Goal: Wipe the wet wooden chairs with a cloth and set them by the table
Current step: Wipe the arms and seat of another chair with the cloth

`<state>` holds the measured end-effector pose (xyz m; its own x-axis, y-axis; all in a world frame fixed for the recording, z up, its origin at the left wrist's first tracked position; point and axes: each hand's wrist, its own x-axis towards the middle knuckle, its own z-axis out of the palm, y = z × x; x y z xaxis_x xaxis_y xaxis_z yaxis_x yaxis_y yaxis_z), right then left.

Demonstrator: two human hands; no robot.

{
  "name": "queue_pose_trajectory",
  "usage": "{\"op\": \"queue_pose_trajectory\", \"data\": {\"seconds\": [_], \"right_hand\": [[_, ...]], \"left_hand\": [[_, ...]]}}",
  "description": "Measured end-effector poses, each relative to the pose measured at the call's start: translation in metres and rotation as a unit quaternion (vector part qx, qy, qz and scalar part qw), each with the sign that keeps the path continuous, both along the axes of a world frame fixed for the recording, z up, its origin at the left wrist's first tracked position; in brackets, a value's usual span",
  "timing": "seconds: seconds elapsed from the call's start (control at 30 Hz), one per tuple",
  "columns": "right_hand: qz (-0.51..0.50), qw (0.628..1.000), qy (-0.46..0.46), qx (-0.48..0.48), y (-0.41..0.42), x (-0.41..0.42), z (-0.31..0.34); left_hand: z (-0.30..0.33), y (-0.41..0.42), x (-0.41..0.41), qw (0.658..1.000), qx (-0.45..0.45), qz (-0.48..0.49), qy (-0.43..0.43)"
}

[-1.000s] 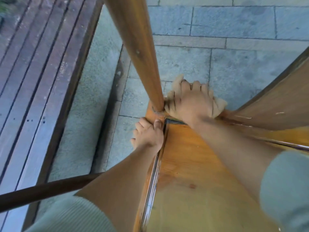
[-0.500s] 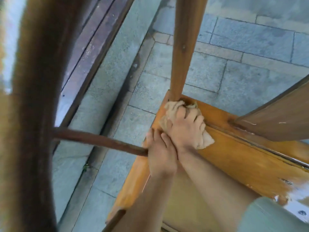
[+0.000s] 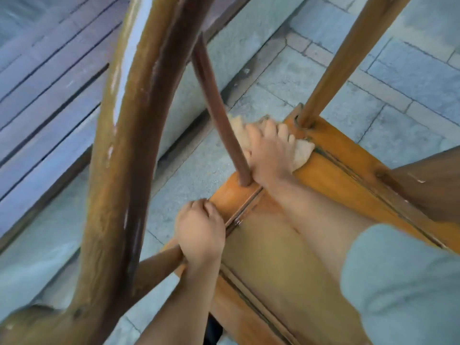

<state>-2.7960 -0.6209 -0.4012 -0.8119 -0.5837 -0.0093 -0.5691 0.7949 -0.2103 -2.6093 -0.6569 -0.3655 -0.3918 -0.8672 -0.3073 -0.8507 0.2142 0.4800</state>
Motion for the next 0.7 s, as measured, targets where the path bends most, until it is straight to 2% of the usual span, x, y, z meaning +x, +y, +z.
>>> {"op": "queue_pose_trajectory", "data": {"seconds": [0.1, 0.17, 0.23, 0.33, 0.43, 0.5, 0.6, 0.7], "right_hand": [[0.094, 0.993, -0.054, -0.050, 0.049, 0.017, 0.012], [0.115, 0.992, -0.050, -0.014, 0.073, -0.008, 0.018], [0.047, 0.998, -0.027, 0.043, 0.067, -0.037, 0.017], [-0.108, 0.994, -0.011, 0.022, 0.045, -0.022, 0.008], [-0.049, 0.999, 0.000, -0.002, 0.055, 0.037, 0.006], [-0.031, 0.999, -0.010, -0.007, 0.079, 0.063, 0.011], [0.010, 0.997, -0.061, 0.034, 0.122, 0.074, 0.022], [0.083, 0.991, -0.083, 0.062, 0.159, 0.075, 0.027]], "left_hand": [[0.003, 0.000, 0.006, 1.000, 0.001, -0.026, 0.018], [0.005, 0.003, 0.007, 0.999, 0.019, -0.026, 0.001], [0.006, 0.005, 0.008, 0.999, 0.026, -0.033, -0.001], [0.003, 0.005, 0.008, 0.999, 0.023, -0.027, 0.020], [0.008, 0.003, 0.006, 0.995, -0.003, 0.011, 0.097], [0.021, 0.012, -0.003, 0.986, -0.035, -0.038, 0.156], [0.043, 0.037, -0.041, 0.954, -0.024, -0.195, 0.227], [0.047, 0.058, -0.101, 0.925, -0.015, -0.320, 0.205]]}}
